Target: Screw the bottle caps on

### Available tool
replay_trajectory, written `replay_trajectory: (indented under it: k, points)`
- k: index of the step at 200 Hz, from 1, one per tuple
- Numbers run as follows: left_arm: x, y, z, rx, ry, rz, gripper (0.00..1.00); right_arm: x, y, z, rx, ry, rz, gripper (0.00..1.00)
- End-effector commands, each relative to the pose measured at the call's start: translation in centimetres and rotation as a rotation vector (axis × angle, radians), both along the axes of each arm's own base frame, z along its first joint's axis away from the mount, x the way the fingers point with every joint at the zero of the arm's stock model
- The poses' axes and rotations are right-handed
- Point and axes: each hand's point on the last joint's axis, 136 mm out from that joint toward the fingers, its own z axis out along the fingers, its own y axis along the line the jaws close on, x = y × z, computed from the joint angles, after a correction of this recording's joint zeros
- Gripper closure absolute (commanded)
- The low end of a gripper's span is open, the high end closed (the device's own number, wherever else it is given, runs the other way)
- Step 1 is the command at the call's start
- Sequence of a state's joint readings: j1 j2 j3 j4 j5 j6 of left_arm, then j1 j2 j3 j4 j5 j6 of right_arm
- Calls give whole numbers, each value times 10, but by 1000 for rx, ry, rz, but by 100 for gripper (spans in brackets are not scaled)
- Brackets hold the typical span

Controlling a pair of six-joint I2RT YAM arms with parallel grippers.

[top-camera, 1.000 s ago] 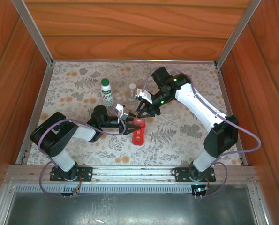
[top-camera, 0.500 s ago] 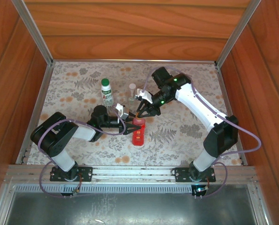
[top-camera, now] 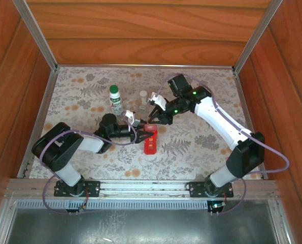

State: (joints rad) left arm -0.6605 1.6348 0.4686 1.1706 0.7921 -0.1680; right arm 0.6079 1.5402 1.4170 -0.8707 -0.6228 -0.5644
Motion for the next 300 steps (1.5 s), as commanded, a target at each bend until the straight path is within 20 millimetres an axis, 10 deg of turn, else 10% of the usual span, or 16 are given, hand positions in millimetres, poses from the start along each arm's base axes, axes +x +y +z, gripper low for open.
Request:
replay_trajectory:
  k: [1,119,200,300]
  points:
    - [38,1,25,-31,-89,165,42,1,-19,-30,-152,93,-188,76]
    - [59,-20,25,10,-106,246,43,13,-77,-48,-440,-7,-965,76]
    - [53,-17,21,21,-92,237,42,15,-36,-32,-229,-29,-797,74]
    - [53,-16,20,27,-96,242,42,9,-38,-39,-124,33,-864,74]
